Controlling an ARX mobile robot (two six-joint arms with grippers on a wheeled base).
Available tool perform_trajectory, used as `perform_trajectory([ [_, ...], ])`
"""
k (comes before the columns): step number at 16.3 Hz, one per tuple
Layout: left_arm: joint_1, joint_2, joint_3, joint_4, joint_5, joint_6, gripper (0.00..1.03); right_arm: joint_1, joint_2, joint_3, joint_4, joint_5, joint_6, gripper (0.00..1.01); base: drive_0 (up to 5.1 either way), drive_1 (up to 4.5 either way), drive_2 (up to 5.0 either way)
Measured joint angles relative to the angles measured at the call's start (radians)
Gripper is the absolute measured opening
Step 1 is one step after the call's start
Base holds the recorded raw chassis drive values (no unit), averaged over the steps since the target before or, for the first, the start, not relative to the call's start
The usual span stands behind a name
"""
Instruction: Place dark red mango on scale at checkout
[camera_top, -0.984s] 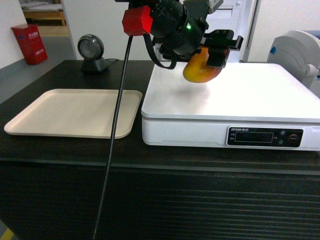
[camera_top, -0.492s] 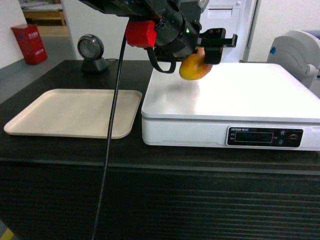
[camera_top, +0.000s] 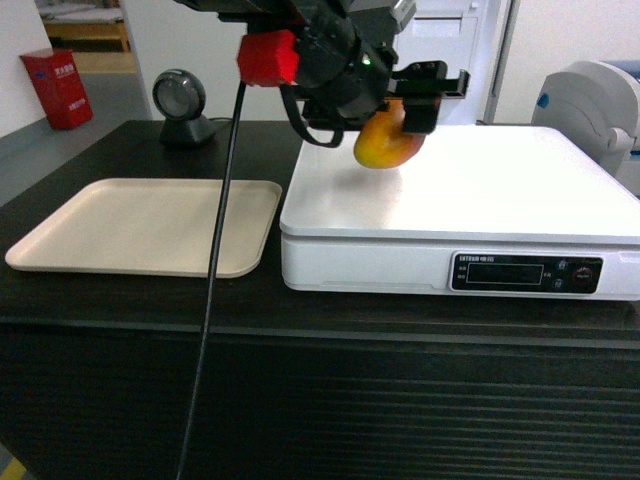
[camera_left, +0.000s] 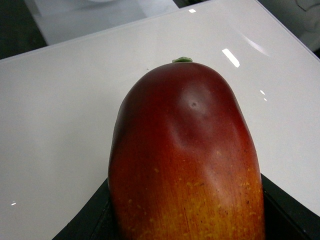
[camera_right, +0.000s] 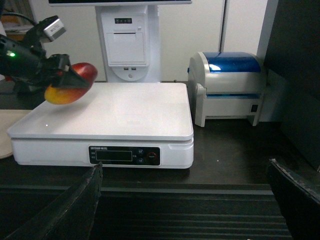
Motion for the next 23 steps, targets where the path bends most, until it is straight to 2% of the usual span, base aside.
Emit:
perform_trajectory([
  [1,0.021,0.007,0.031,-0.034,-0.036,0.002,0.60,0.000,0.000,0.000,0.000,0.000,0.000,0.98,0.0,0.00,0.0],
  [2,0.047,0.028,0.082,-0.050,-0.051,0.008,0.60,0.000,0.000,0.000,0.000,0.000,0.000,0.98,0.0,0.00,0.0],
  [4,0.067,0.035,0.094,-0.033,-0.063,0.018,0.60,0.000,0.000,0.000,0.000,0.000,0.000,0.98,0.0,0.00,0.0],
  [6,0.019,0.031,0.048,-0.002,-0.090,0.019,0.60,0.000,0.000,0.000,0.001,0.000,0.000,0.98,0.0,0.00,0.0],
  [9,-0.021,0.022,-0.002,0.007,-0.065,0.023,0.60,0.000,0.000,0.000,0.000,0.000,0.000,0.98,0.0,0.00,0.0],
  [12,0.009,-0.003,-0.018,0.007,-0.080,0.023,0.60,0.000,0.000,0.000,0.000,0.000,0.000,0.98,0.0,0.00,0.0],
  [15,0.021,0.007,0.043,-0.021,-0.087,0.023,0.60,0.000,0.000,0.000,0.000,0.000,0.000,0.98,0.0,0.00,0.0],
  [18,-0.010,0.044,0.107,-0.045,-0.071,0.026,0.86,0.000,0.000,0.000,0.000,0.000,0.000,0.98,0.0,0.00,0.0],
  [19,-0.017,0.048,0.106,-0.040,-0.064,0.026,0.98,0.000,0.000,0.000,0.001,0.000,0.000,0.98,0.0,0.00,0.0],
  [20,-0.021,0.028,0.045,0.042,-0.072,0.026,0.99,0.000,0.000,0.000,0.001,0.000,0.000,0.98,0.0,0.00,0.0],
  [21,-0.023,-0.011,-0.042,0.046,-0.065,0.023,0.98,0.000,0.000,0.000,0.000,0.001,0.000,0.98,0.0,0.00,0.0],
  [23,-0.022,-0.017,-0.068,0.089,-0.064,0.020,0.98,0.000,0.000,0.000,0.001,0.000,0.000,0.98,0.0,0.00,0.0],
])
